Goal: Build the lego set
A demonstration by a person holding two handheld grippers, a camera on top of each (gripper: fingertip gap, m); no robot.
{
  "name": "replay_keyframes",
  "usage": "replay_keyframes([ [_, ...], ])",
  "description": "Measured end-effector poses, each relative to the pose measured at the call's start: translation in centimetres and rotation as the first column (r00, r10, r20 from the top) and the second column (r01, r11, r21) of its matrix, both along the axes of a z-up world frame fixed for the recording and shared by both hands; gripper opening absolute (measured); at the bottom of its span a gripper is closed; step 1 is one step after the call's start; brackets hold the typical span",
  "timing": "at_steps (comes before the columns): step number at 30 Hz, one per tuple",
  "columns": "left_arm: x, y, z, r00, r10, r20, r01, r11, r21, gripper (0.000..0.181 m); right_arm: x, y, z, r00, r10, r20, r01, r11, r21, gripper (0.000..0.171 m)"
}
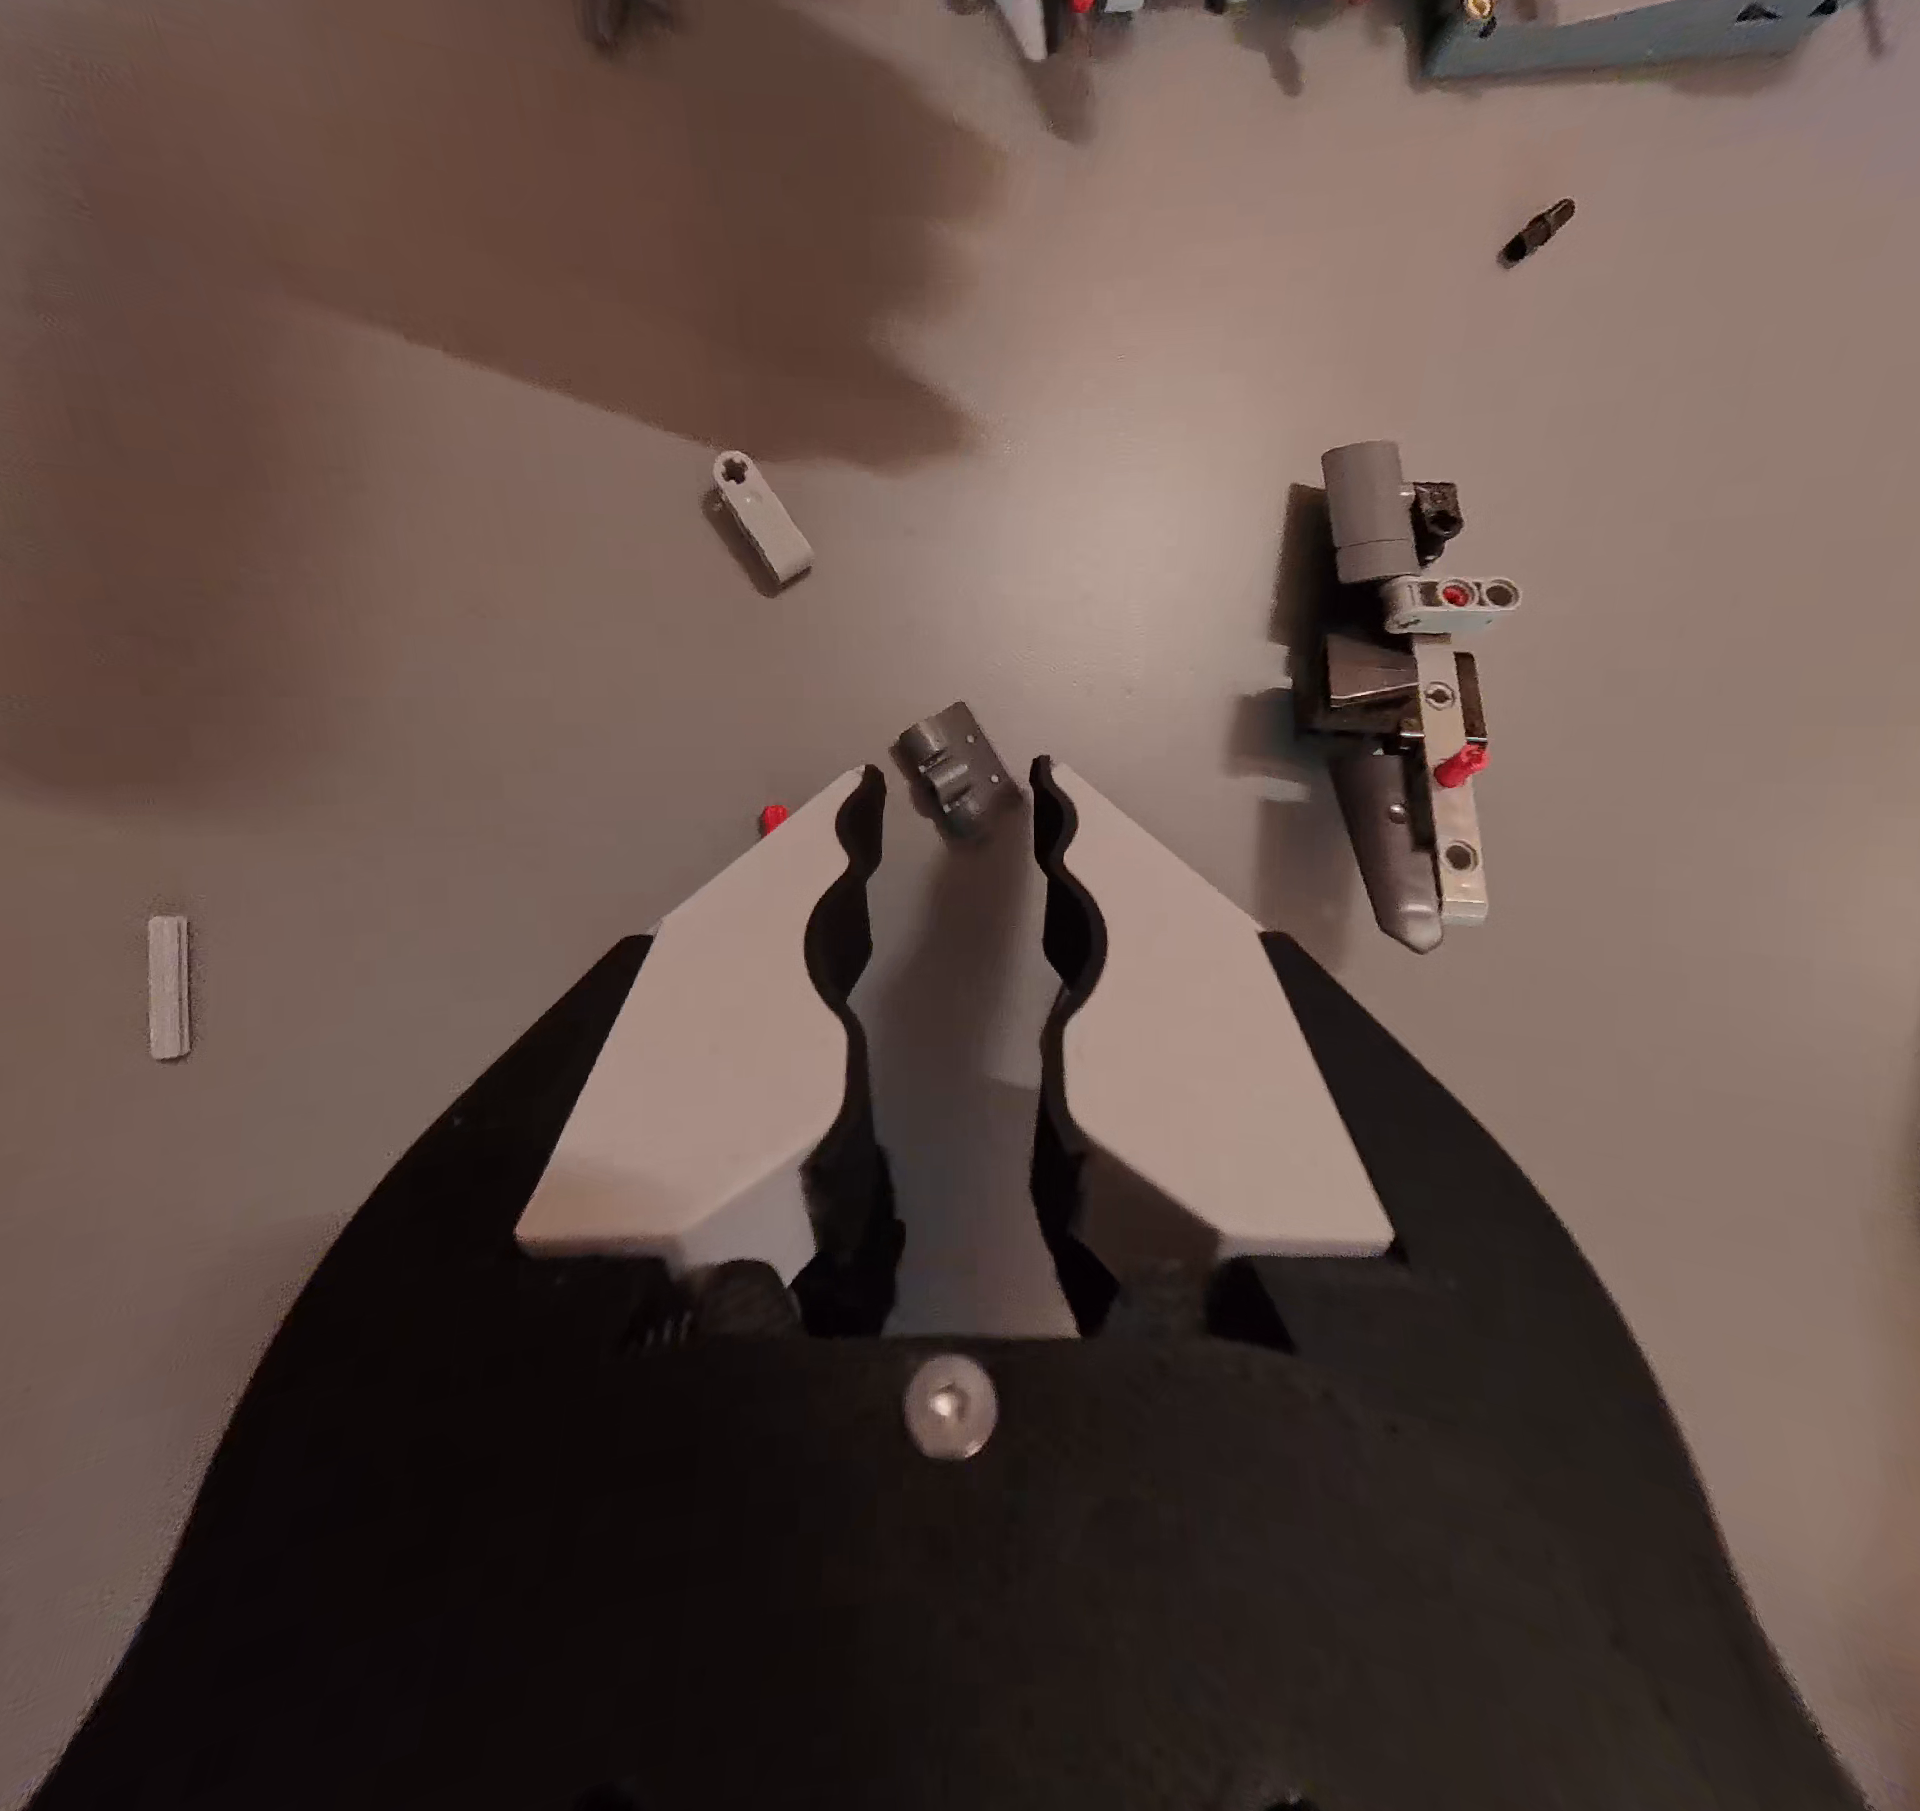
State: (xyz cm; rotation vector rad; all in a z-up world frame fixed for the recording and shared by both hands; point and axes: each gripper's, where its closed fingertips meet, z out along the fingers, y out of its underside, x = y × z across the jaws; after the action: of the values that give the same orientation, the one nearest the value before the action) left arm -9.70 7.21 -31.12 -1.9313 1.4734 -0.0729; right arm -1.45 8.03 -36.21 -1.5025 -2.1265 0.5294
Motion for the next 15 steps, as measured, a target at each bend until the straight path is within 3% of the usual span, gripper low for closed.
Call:
replay_keyframes([
  [5,1.4,-0.9,0.0,0.999,-0.04,0.024,0.04,0.999,0.006,0.019,0.2,-0.2,-0.2,1.0,-0.003,0.012,0.003,1.0,-0.024,0.007],
  [15,4.9,0.7,0.7,0.996,-0.078,0.049,0.067,0.98,0.187,0.02,0.4,-0.2,-0.1,0.998,-0.046,-0.043,0.043,0.996,-0.079,0.005],
])
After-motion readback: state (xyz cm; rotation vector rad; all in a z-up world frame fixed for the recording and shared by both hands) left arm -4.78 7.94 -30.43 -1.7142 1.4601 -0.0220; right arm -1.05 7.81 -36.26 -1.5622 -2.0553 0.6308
